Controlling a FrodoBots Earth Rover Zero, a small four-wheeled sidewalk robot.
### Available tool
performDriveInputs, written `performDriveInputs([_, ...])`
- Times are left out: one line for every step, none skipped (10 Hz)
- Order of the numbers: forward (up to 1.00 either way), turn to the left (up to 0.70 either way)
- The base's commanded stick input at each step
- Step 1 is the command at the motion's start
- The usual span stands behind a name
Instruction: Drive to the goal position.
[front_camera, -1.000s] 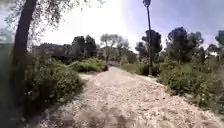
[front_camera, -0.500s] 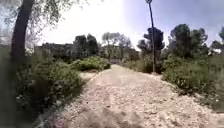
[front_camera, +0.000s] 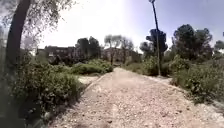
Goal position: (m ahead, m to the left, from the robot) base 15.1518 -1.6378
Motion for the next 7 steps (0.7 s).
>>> performDriveInputs([0.7, 0.0])
performDriveInputs([0.7, 0.0])
performDriveInputs([0.7, 0.0])
performDriveInputs([0.7, 0.0])
performDriveInputs([0.7, 0.0])
performDriveInputs([0.7, 0.0])
performDriveInputs([0.7, 0.0])
